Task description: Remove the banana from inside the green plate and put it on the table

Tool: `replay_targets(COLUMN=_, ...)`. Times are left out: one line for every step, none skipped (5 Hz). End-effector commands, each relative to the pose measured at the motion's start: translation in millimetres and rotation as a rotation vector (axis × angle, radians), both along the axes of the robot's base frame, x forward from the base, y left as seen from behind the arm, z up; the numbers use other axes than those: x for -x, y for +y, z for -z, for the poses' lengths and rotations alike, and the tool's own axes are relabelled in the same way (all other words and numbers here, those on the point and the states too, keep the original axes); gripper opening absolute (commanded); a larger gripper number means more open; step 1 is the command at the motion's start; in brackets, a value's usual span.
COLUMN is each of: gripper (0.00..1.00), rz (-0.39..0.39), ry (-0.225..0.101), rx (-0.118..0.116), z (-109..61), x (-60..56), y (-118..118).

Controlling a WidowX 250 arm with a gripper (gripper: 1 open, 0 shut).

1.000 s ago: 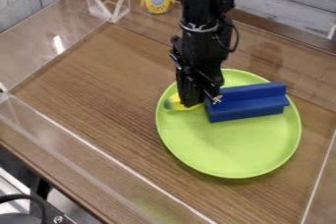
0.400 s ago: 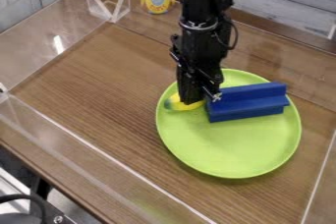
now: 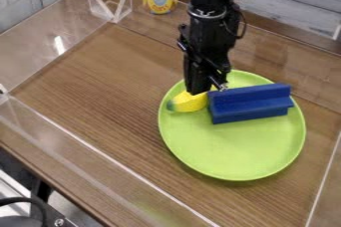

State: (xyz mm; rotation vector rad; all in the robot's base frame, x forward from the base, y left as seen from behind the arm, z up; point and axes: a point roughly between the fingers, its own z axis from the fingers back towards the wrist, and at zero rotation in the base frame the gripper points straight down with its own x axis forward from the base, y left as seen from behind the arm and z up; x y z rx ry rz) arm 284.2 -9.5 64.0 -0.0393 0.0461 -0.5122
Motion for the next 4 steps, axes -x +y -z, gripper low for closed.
replay_targets(gripper=0.0, rz=0.019, ry=-0.046, rx=-0.01, z=-17.0, x=-12.3, y=-1.2)
replay_targets(gripper=0.0, rz=0.03, ry=-0.043, rx=-0.014, z=-16.9, x=-16.5, y=-1.1)
replay_targets(gripper=1.0, rz=0.04, ry=-0.038, rx=-0.018, z=-16.1, x=-19.5, y=-1.3)
replay_targets(gripper=1.0, rz=0.051, ry=-0.033, rx=-0.023, z=-15.0, x=-22.8, y=-1.7)
